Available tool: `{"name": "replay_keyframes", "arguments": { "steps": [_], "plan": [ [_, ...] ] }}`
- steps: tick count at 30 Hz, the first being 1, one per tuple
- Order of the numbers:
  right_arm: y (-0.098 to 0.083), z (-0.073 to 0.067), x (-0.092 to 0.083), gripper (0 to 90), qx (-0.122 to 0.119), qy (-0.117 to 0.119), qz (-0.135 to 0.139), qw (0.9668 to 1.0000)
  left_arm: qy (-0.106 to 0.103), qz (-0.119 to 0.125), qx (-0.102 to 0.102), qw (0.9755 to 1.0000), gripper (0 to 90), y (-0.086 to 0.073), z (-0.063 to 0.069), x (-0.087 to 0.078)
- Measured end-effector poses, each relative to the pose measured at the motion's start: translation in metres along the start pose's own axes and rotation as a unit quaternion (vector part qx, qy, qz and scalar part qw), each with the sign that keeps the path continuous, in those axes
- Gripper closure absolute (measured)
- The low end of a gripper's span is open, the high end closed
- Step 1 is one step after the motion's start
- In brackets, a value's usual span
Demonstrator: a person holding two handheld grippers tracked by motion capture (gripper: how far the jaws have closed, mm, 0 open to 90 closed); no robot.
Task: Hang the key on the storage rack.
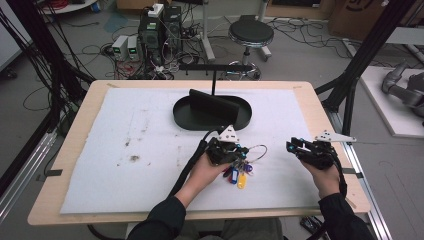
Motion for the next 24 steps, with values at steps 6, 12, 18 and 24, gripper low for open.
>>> {"name": "replay_keyframes", "arguments": {
  "steps": [6, 12, 18, 24],
  "plan": [
    [0.000, 0.001, 0.000, 64.9, 0.001, -0.001, 0.002, 1.0000, 0.004, -0.001, 0.008, 1.0000, 86.7, 0.000, 0.000, -0.002],
    [0.000, 0.002, -0.001, 65.2, 0.001, -0.003, 0.003, 1.0000, 0.013, 0.014, 0.010, 0.9998, 86.8, 0.004, -0.002, -0.012],
    [0.001, 0.002, -0.001, 65.6, 0.001, -0.003, 0.004, 1.0000, 0.023, 0.038, 0.012, 0.9989, 86.8, 0.009, -0.005, -0.029],
    [0.001, 0.002, -0.001, 65.9, 0.001, -0.005, 0.006, 1.0000, 0.035, 0.059, 0.012, 0.9975, 86.8, 0.014, -0.011, -0.051]
  ]
}}
Point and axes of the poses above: each handheld gripper's, and its own axes: x roughly forward along the jaws, y roughly out of its top, z roughly to its right, the point moved 8 cm from there along x, roughly forward along the jaws, and after that the axes turned 3 degrees about -z, right-handed, at the moved point
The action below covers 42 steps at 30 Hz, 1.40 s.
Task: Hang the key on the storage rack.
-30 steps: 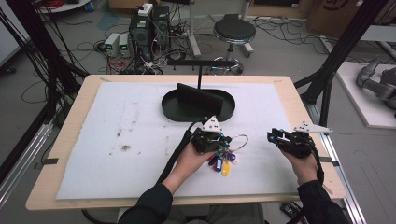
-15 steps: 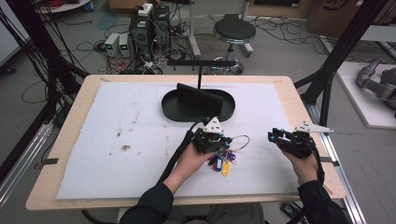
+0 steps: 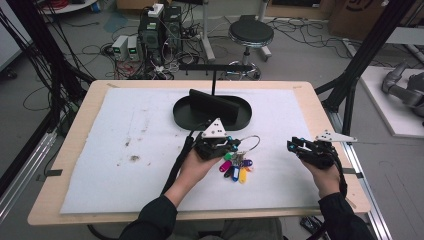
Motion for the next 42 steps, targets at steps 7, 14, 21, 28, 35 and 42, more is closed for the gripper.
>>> {"name": "replay_keyframes", "arguments": {
  "steps": [7, 14, 21, 28, 35, 42],
  "plan": [
    [0.000, 0.000, 0.001, 66.0, -0.002, -0.002, 0.000, 1.0000, 0.013, 0.024, 0.004, 0.9996, 86.9, 0.009, -0.009, -0.021],
    [0.001, 0.001, 0.001, 66.2, 0.001, -0.004, 0.001, 1.0000, 0.035, 0.046, 0.006, 0.9983, 86.9, 0.017, -0.022, -0.045],
    [0.001, 0.001, 0.002, 66.5, 0.004, -0.006, 0.002, 1.0000, 0.057, 0.059, 0.006, 0.9966, 86.9, 0.023, -0.035, -0.068],
    [0.001, 0.002, 0.002, 66.7, 0.004, -0.006, 0.003, 1.0000, 0.079, 0.070, 0.003, 0.9944, 86.9, 0.028, -0.049, -0.087],
    [0.002, 0.003, 0.002, 66.7, 0.005, -0.009, 0.004, 0.9999, 0.095, 0.078, 0.002, 0.9924, 86.9, 0.032, -0.060, -0.099],
    [0.002, 0.004, 0.001, 66.7, 0.007, -0.009, 0.005, 0.9999, 0.119, 0.093, 0.001, 0.9886, 86.9, 0.041, -0.075, -0.114]
  ]
}}
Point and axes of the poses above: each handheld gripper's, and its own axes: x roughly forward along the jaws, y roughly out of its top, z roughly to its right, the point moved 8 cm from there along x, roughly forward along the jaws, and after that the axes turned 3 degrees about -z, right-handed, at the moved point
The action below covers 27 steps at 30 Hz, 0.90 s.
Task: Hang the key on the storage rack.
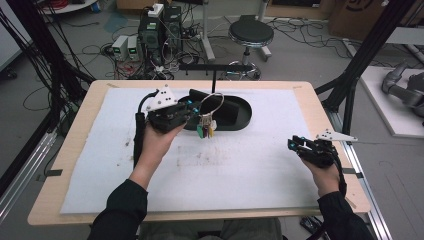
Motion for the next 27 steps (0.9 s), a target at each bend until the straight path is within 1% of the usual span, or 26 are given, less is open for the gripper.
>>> {"name": "replay_keyframes", "arguments": {
  "steps": [3, 4, 6, 8, 12, 13, 14, 15, 16, 18, 19, 20, 21, 22, 23, 24, 27],
  "plan": [
    [0.000, 0.000, 0.000, 66.7, 0.001, 0.000, 0.000, 1.0000, 0.005, 0.002, 0.003, 1.0000, 86.9, 0.002, -0.004, -0.002],
    [0.000, 0.000, 0.000, 66.7, 0.001, 0.000, 0.000, 1.0000, 0.010, 0.003, 0.004, 0.9999, 86.9, 0.004, -0.008, -0.003],
    [0.000, 0.000, 0.000, 66.7, 0.000, 0.000, 0.000, 1.0000, 0.012, 0.005, 0.003, 0.9999, 86.9, 0.005, -0.010, -0.004],
    [0.000, 0.000, 0.000, 66.7, 0.001, 0.000, 0.000, 1.0000, 0.022, 0.007, 0.001, 0.9997, 86.9, 0.007, -0.016, -0.005],
    [0.000, 0.001, 0.000, 66.7, 0.002, 0.000, 0.001, 1.0000, 0.030, 0.008, -0.003, 0.9995, 86.9, 0.007, -0.024, -0.005],
    [0.000, 0.001, -0.001, 66.7, 0.002, -0.001, 0.001, 1.0000, 0.030, 0.008, -0.003, 0.9995, 86.9, 0.007, -0.024, -0.005],
    [0.000, 0.001, -0.001, 66.7, 0.001, -0.001, 0.001, 1.0000, 0.036, 0.007, -0.006, 0.9993, 86.9, 0.006, -0.029, -0.005],
    [0.000, 0.001, -0.001, 66.7, 0.002, 0.000, 0.001, 1.0000, 0.036, 0.007, -0.006, 0.9993, 86.9, 0.006, -0.029, -0.005],
    [0.000, 0.001, -0.001, 66.7, 0.002, -0.001, 0.001, 1.0000, 0.042, 0.009, -0.011, 0.9990, 86.9, 0.005, -0.035, -0.005],
    [0.000, 0.001, -0.001, 66.7, 0.002, -0.001, 0.001, 1.0000, 0.045, 0.008, -0.012, 0.9989, 86.9, 0.005, -0.037, -0.005],
    [0.000, 0.001, -0.001, 66.7, 0.003, -0.002, 0.001, 1.0000, 0.049, 0.008, -0.016, 0.9986, 86.9, 0.004, -0.041, -0.005],
    [0.000, 0.001, 0.000, 66.7, 0.003, -0.002, 0.000, 1.0000, 0.057, 0.007, -0.018, 0.9982, 86.9, 0.002, -0.047, -0.004],
    [0.000, 0.001, 0.000, 66.7, 0.004, -0.002, 0.000, 1.0000, 0.060, 0.004, -0.020, 0.9980, 86.8, 0.001, -0.049, -0.003],
    [0.000, 0.001, 0.000, 66.7, 0.004, -0.002, 0.000, 1.0000, 0.060, 0.004, -0.020, 0.9980, 86.9, 0.001, -0.049, -0.003],
    [0.000, 0.002, 0.000, 66.7, 0.002, -0.003, 0.002, 1.0000, 0.063, 0.002, -0.021, 0.9978, 86.8, 0.000, -0.052, -0.002],
    [0.000, 0.002, 0.000, 66.7, 0.003, -0.002, 0.001, 1.0000, 0.069, -0.001, -0.026, 0.9973, 86.9, -0.003, -0.058, 0.000],
    [0.000, 0.001, 0.000, 66.7, 0.004, -0.003, 0.000, 1.0000, 0.075, -0.003, -0.030, 0.9967, 86.9, -0.006, -0.063, 0.003]
  ]
}}
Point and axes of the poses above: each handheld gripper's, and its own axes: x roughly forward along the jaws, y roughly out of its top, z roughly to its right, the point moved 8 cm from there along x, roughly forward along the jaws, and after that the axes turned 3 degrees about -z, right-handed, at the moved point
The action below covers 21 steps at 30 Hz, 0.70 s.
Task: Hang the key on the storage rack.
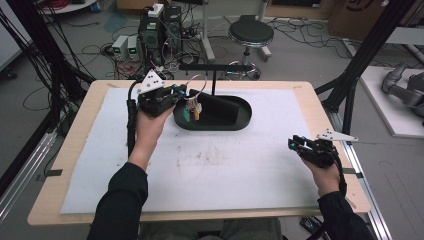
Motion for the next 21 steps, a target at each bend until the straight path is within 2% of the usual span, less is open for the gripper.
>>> {"name": "replay_keyframes", "arguments": {
  "steps": [9, 11, 13, 16, 21],
  "plan": [
    [0.000, 0.000, 0.000, 66.7, -0.002, 0.001, 0.001, 1.0000, 0.020, -0.002, -0.030, 0.9993, 86.9, -0.011, -0.020, 0.011],
    [0.000, 0.000, 0.000, 66.7, -0.001, 0.001, 0.001, 1.0000, 0.026, -0.005, -0.044, 0.9987, 86.9, -0.015, -0.029, 0.014],
    [0.000, 0.001, 0.000, 66.7, -0.002, 0.001, 0.001, 1.0000, 0.031, -0.005, -0.044, 0.9986, 86.9, -0.016, -0.032, 0.015],
    [0.000, 0.001, 0.001, 66.7, 0.000, 0.002, 0.001, 1.0000, 0.038, -0.008, -0.066, 0.9971, 86.8, -0.024, -0.042, 0.020],
    [0.000, 0.001, 0.001, 66.8, -0.001, 0.001, 0.002, 1.0000, 0.049, -0.013, -0.079, 0.9956, 86.8, -0.030, -0.049, 0.023]
  ]
}}
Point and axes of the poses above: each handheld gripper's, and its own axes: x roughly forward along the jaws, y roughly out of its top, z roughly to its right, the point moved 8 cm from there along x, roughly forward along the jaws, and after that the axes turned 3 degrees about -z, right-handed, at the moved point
